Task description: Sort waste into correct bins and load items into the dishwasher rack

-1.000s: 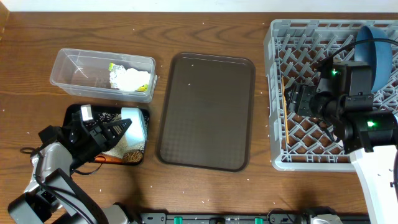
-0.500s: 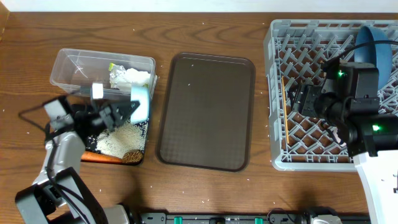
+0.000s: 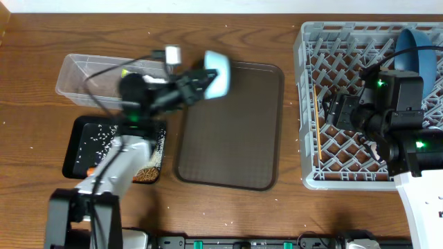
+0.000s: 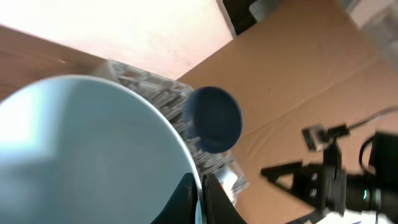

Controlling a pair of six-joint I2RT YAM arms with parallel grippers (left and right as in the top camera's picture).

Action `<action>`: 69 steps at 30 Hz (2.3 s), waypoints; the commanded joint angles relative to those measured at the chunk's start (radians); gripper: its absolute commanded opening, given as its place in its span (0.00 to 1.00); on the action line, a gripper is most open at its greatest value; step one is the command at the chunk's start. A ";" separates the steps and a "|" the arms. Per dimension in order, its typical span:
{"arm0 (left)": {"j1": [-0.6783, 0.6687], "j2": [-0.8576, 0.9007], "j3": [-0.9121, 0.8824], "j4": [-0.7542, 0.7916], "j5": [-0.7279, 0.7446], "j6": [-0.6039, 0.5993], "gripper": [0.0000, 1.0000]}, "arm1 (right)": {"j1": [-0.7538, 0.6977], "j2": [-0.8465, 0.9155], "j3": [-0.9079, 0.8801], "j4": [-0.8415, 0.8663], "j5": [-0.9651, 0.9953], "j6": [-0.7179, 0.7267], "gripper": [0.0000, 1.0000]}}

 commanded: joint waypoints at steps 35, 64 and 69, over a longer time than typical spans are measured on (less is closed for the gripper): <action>-0.503 0.726 0.495 0.383 -0.314 -0.600 0.08 | -0.016 -0.010 0.008 -0.064 0.103 0.267 0.78; -0.067 -0.134 0.567 -1.471 -0.518 0.673 0.98 | -0.014 -0.320 0.026 0.019 -0.215 -0.063 0.82; -0.039 -0.365 0.575 -1.811 -0.852 0.829 0.98 | -0.014 -0.328 0.026 0.021 -0.242 -0.058 0.99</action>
